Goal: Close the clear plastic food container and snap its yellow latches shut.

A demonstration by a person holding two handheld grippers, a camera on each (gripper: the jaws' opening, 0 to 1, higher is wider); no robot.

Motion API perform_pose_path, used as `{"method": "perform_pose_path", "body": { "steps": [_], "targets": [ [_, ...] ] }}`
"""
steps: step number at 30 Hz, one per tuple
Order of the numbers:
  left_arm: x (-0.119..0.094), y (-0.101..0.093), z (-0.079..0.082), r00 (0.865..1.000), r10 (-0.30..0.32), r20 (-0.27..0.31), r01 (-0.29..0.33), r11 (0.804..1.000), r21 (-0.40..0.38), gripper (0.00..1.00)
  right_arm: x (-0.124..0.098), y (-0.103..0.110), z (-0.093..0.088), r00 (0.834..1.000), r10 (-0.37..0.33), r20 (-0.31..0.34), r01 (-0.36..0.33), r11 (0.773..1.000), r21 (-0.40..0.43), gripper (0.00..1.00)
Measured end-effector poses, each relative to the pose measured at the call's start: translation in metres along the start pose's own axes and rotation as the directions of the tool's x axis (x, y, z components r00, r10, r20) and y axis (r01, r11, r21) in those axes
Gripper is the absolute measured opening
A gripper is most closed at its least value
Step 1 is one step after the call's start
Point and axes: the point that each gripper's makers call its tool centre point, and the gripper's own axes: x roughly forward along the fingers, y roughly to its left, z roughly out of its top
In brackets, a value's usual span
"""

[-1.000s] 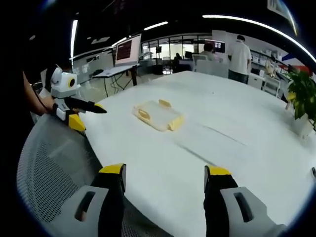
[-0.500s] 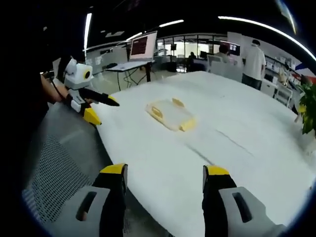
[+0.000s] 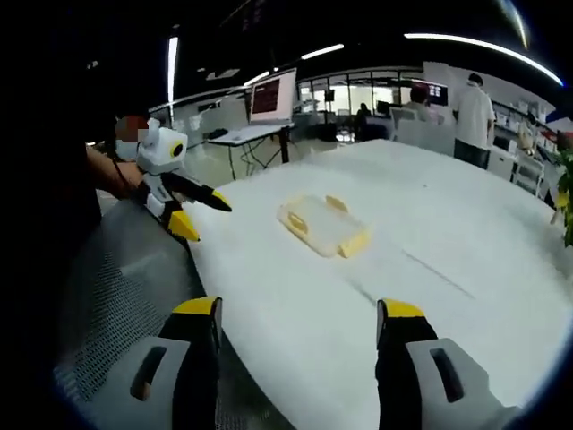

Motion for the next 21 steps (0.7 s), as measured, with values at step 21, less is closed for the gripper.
{"method": "perform_pose_path", "body": {
  "steps": [21],
  "targets": [
    [0.019, 0.030, 0.024, 0.998, 0.019, -0.067, -0.017, 0.999, 0.042, 0.60, 0.031, -0.025, 0.034, 0.997, 0.000, 0.074, 0.005, 0.998, -0.065, 0.49]
  ]
}}
